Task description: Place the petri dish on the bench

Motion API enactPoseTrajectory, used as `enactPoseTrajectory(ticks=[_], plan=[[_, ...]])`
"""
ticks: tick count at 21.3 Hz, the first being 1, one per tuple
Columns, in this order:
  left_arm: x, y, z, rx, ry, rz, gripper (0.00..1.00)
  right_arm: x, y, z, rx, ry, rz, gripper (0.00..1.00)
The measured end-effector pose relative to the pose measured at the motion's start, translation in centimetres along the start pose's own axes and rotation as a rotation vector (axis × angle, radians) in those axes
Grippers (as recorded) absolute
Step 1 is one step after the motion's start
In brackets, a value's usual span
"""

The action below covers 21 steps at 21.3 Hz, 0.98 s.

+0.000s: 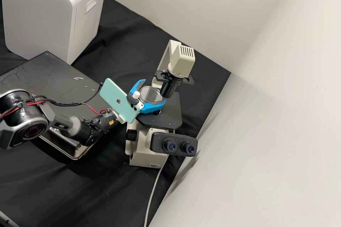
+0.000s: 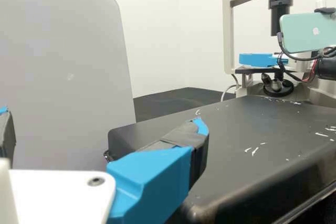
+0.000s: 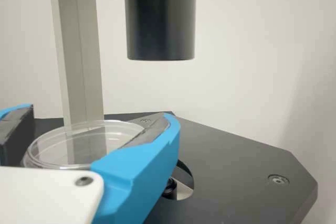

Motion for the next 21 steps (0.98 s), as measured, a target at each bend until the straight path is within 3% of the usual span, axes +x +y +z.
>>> enactPoseTrajectory(ticks=[15,21], plan=[[0.00,0.01,-0.07,0.000,0.004,0.001,1.00,0.00,0.00,0.00,0.000,0.000,0.000,0.00],[0.00,0.01,-0.07,0.000,0.004,0.001,1.00,-0.78,-0.25,-0.03,0.001,0.010,-0.001,0.00]])
